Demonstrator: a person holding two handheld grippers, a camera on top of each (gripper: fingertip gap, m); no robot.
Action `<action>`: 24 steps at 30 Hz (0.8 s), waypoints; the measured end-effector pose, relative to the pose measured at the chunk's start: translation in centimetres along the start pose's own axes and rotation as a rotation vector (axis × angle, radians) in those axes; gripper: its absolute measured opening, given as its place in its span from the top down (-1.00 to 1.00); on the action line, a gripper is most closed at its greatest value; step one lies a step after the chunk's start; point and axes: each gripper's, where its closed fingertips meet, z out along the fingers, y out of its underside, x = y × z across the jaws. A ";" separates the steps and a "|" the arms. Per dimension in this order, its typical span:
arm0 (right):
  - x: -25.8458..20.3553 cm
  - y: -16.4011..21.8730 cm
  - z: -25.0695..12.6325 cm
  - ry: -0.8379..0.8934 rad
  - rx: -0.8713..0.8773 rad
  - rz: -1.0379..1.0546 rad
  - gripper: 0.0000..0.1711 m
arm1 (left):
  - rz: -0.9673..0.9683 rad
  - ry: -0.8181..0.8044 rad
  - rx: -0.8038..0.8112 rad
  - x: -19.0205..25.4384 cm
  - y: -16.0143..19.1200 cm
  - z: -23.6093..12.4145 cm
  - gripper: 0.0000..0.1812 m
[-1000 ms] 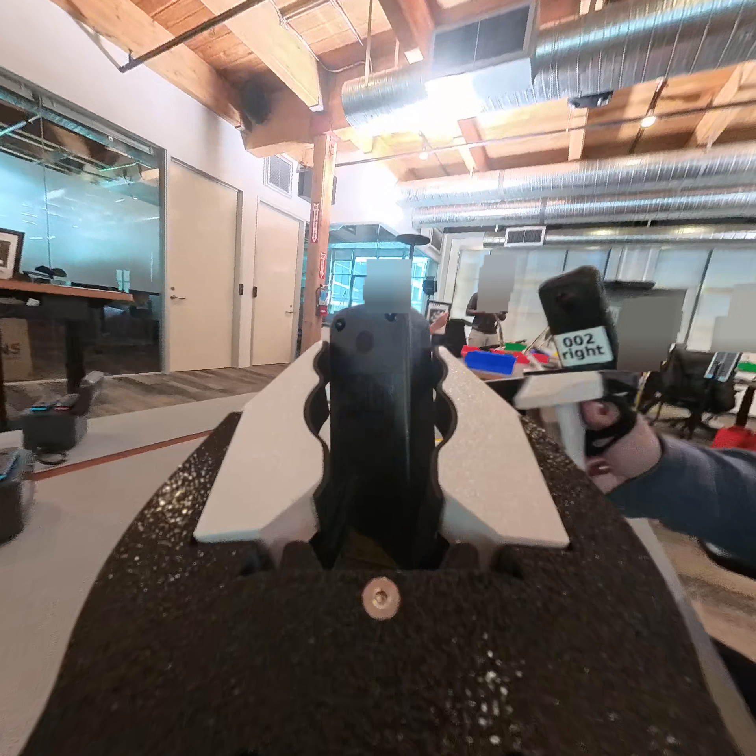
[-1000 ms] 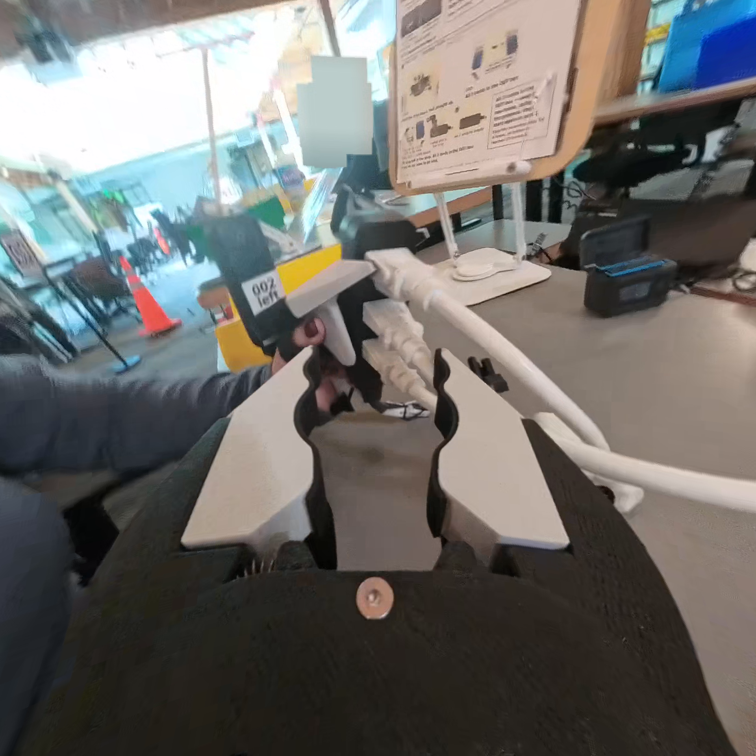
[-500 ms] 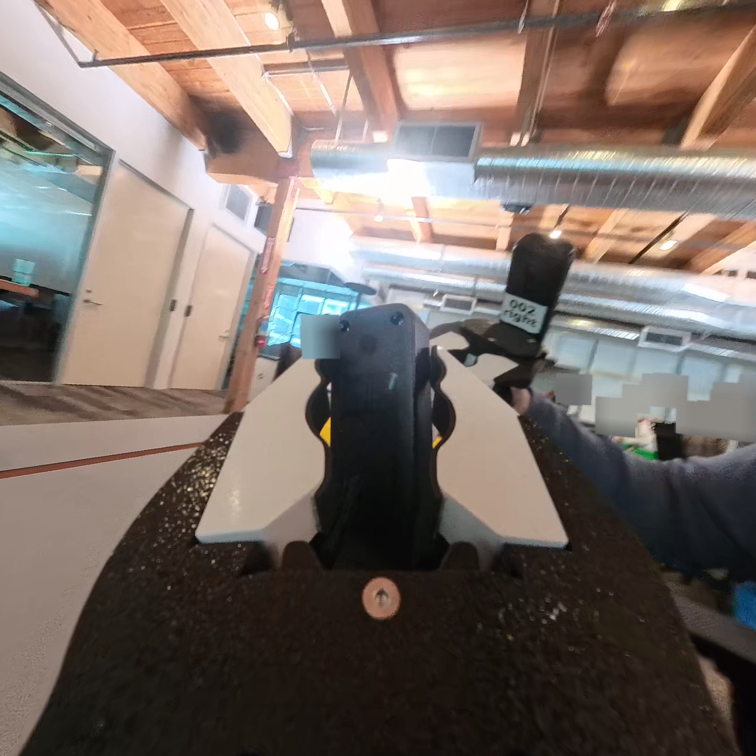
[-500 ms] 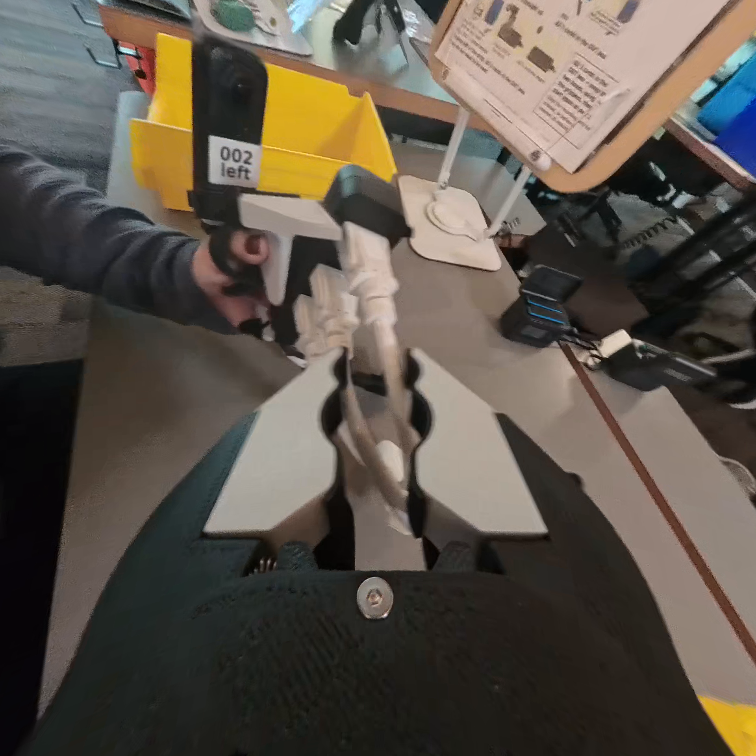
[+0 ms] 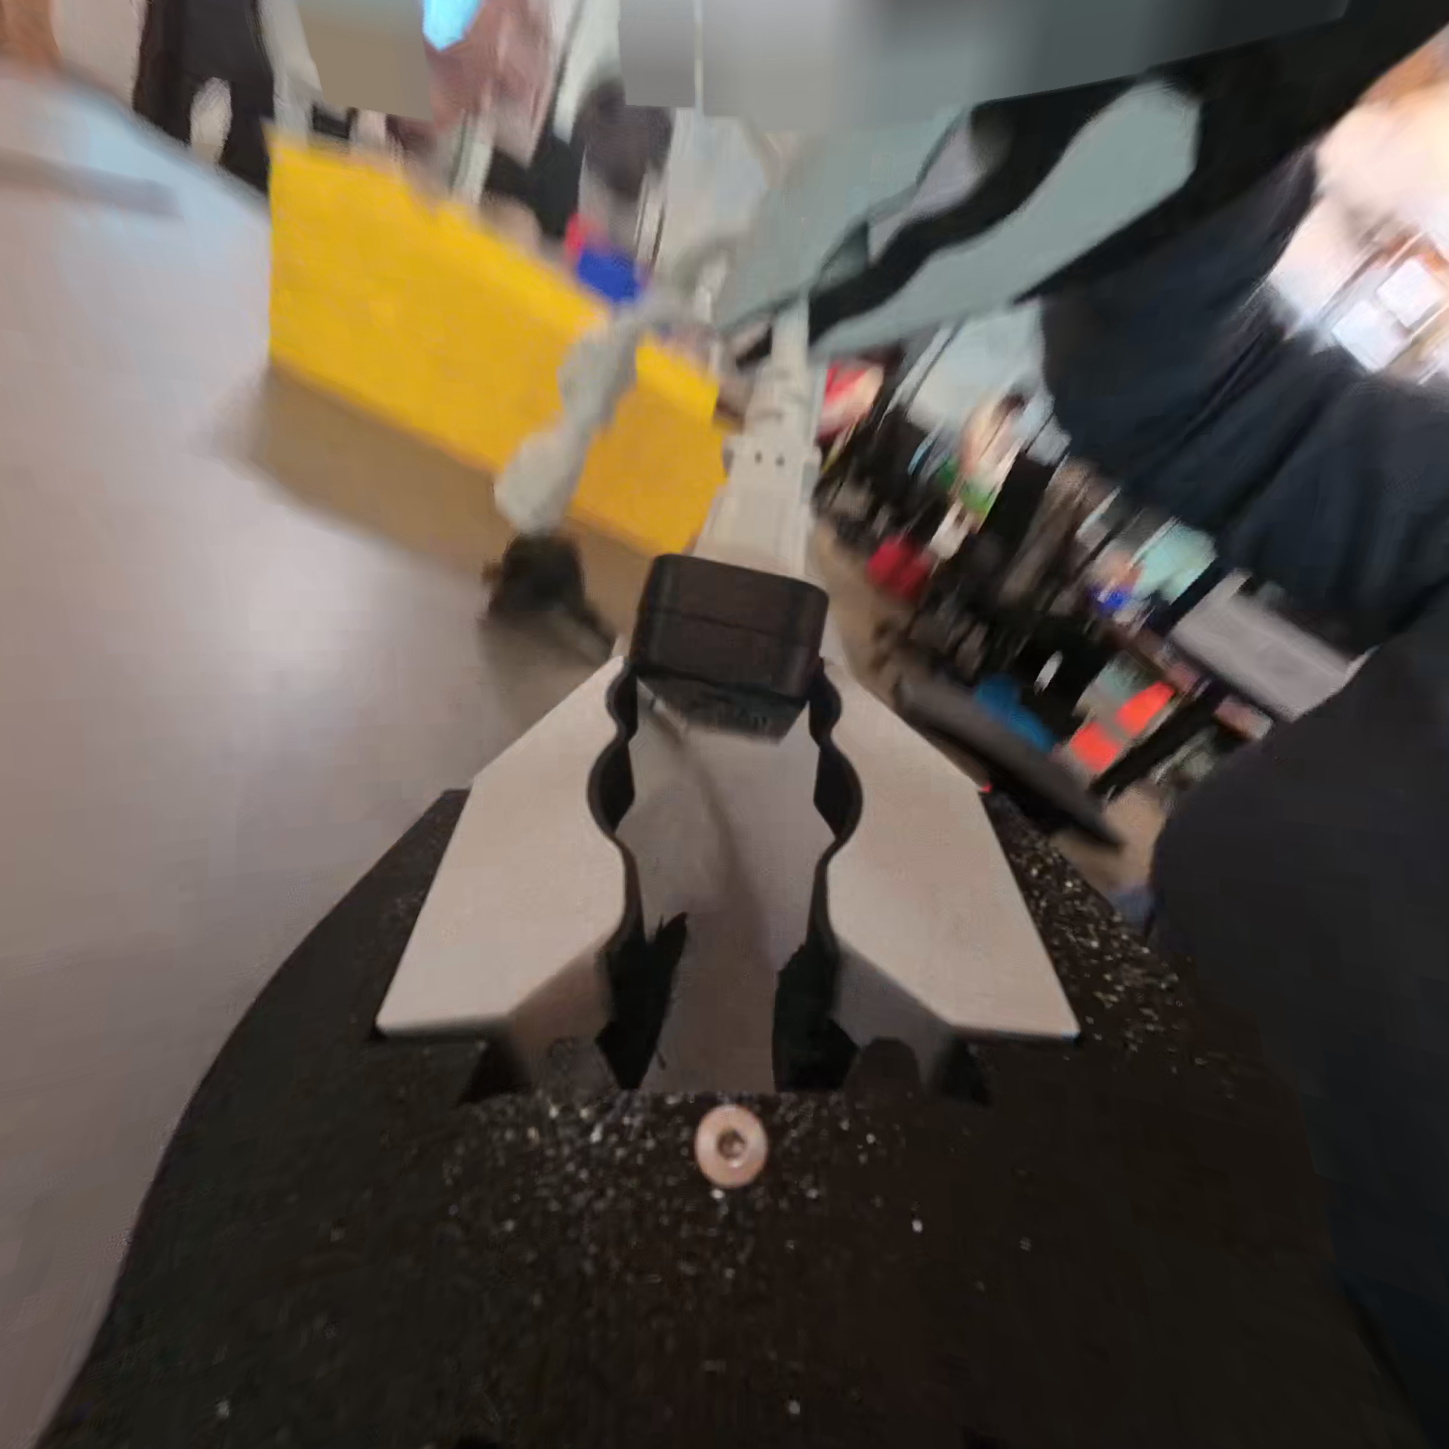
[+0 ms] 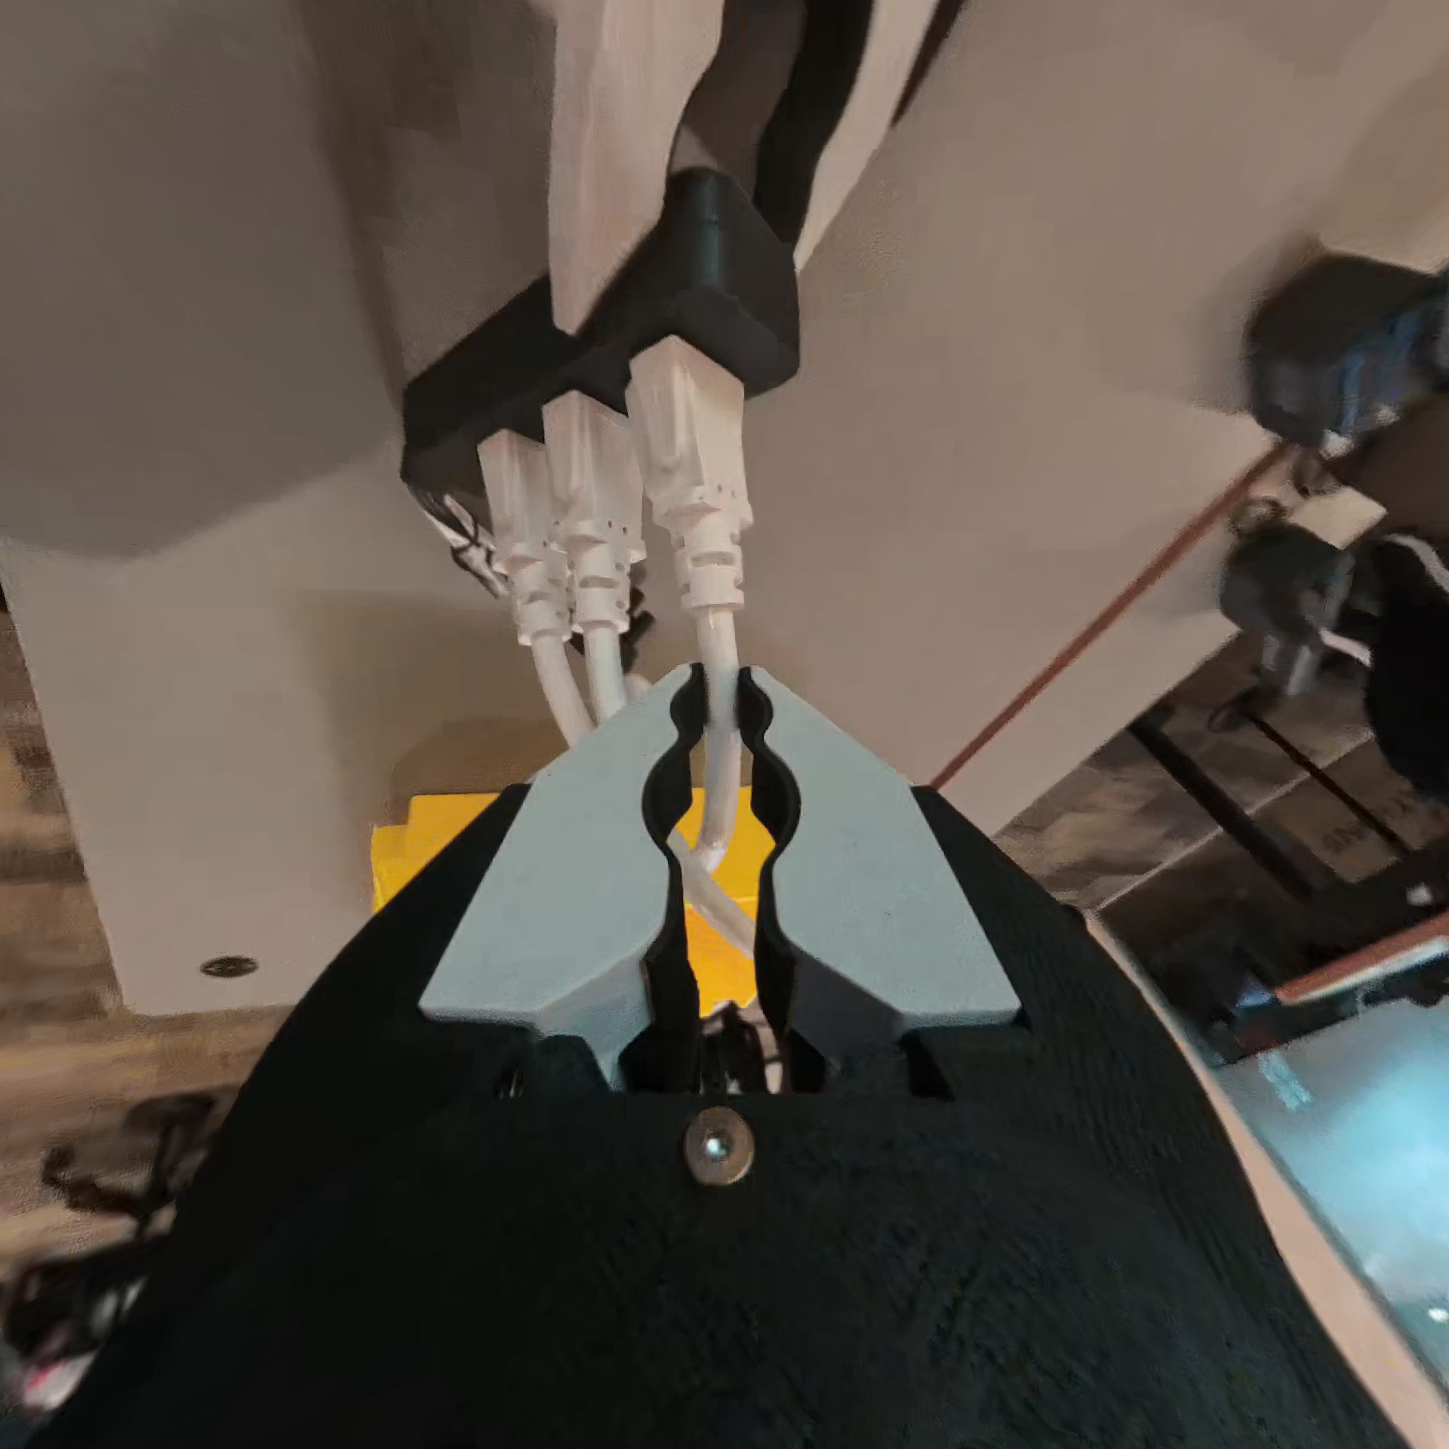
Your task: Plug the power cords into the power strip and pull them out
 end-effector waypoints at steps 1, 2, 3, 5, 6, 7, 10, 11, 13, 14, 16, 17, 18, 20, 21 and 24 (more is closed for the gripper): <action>0.0 -0.8 1.0 0.007 -0.001 -0.026 0.92 | 0.023 -0.055 -0.091 -0.5 1.4 -0.6 0.53; 0.3 -1.8 1.6 0.027 0.012 -0.041 0.92 | 0.066 -0.103 -0.154 -0.8 2.4 -1.3 0.51; 0.4 -2.7 1.9 0.042 0.023 -0.057 0.91 | 0.113 -0.140 -0.202 -0.9 3.0 -2.0 0.46; 0.0 -5.0 2.4 0.034 0.075 -0.084 0.89 | 0.196 -0.218 -0.272 -1.3 3.5 -3.2 0.14; -0.4 -6.1 2.7 0.025 0.102 -0.092 0.88 | 0.223 -0.236 -0.305 -1.3 3.8 -3.6 -0.01; -0.8 -7.1 3.0 0.025 0.123 -0.102 0.87 | 0.231 -0.232 -0.340 -1.0 4.2 -3.9 -0.09; -1.9 -9.3 3.6 0.078 0.141 -0.122 0.85 | 0.194 -0.199 -0.431 0.0 6.6 -3.7 -0.18; -2.2 -9.8 3.8 0.112 0.145 -0.114 0.84 | 0.201 -0.193 -0.462 0.3 7.5 -3.6 -0.19; -2.5 -10.7 4.2 0.203 0.166 -0.071 0.81 | 0.218 -0.192 -0.522 0.8 9.1 -3.1 -0.17; -2.5 -10.9 4.3 0.261 0.180 -0.044 0.80 | 0.227 -0.197 -0.542 1.1 9.7 -2.8 -0.13; -2.4 -11.0 4.1 0.383 0.205 0.033 0.77 | 0.274 -0.266 -0.553 0.7 10.3 -2.3 0.13; -2.4 -10.9 3.9 0.438 0.226 0.081 0.76 | 0.307 -0.299 -0.546 0.5 10.3 -2.2 0.25; -2.6 -10.8 3.7 0.491 0.247 0.129 0.75 | 0.329 -0.287 -0.551 0.8 10.5 -1.9 0.38; -3.0 -10.4 3.3 0.584 0.266 0.199 0.74 | 0.361 -0.270 -0.558 1.1 10.8 -1.5 0.48; -3.1 -10.3 3.1 0.629 0.275 0.230 0.73 | 0.386 -0.263 -0.554 1.1 10.8 -1.3 0.48; -3.4 -9.3 2.4 0.749 0.303 0.345 0.69 | 0.460 -0.257 -0.525 1.3 10.2 -0.9 0.48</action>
